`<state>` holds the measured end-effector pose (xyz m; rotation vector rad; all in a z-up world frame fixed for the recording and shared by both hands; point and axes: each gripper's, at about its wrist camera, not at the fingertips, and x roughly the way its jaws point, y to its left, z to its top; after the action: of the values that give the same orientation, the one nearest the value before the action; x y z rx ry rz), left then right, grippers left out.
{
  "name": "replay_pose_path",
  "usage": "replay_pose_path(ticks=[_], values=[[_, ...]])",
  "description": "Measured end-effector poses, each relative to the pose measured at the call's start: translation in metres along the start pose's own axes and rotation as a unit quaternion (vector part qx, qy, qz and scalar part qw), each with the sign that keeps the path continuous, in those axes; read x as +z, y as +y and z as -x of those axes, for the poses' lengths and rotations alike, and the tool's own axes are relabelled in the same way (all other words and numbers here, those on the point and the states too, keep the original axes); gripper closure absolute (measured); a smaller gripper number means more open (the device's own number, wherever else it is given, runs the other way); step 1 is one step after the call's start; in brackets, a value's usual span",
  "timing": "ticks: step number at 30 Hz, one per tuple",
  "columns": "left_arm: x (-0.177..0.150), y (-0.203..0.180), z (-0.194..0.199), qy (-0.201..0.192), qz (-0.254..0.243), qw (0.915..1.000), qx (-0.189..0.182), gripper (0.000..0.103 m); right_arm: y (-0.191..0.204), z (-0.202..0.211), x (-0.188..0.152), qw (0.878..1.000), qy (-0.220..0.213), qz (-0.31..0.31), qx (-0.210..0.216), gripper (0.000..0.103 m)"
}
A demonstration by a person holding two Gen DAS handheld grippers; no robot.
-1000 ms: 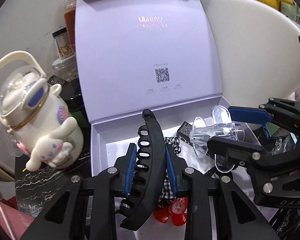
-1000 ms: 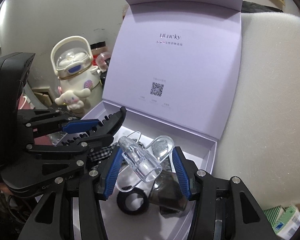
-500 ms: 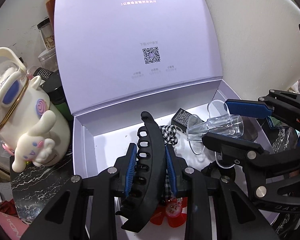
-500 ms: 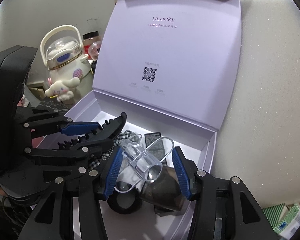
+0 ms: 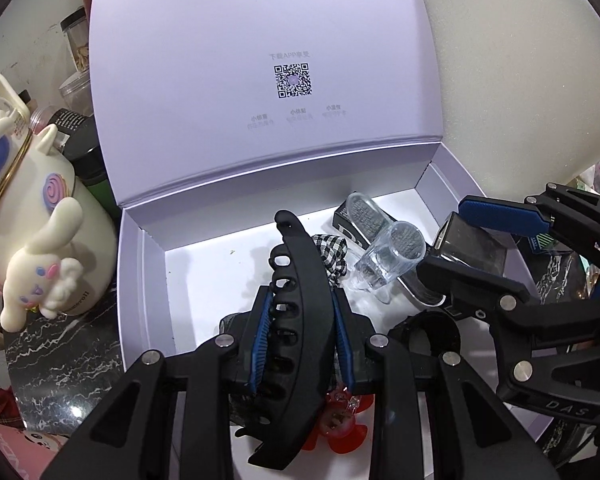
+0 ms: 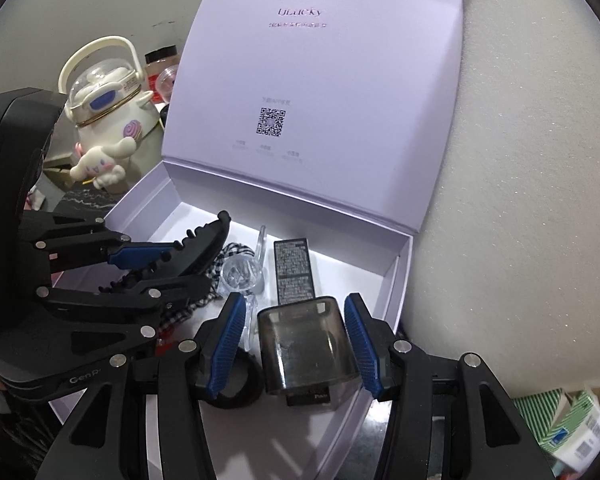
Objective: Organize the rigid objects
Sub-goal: 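Lower the comb into the box with the left tool while the right tool lowers the holder, then open both tools to release the comb and clear holder inside the box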
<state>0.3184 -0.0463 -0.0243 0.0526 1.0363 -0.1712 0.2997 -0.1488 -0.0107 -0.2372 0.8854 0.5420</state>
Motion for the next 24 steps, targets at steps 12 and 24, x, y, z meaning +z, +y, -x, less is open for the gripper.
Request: replay_pose_path(ticks=[12, 24], values=[[-0.014, -0.011, 0.003, -0.014, -0.007, 0.9999, -0.003, 0.074, -0.002, 0.023, -0.006, 1.0, 0.0, -0.009, -0.025, 0.045], [-0.021, -0.014, 0.038, -0.055, -0.005, 0.9981, 0.028, 0.074, 0.001, 0.056, -0.018, 0.999, -0.022, -0.013, -0.032, 0.033]])
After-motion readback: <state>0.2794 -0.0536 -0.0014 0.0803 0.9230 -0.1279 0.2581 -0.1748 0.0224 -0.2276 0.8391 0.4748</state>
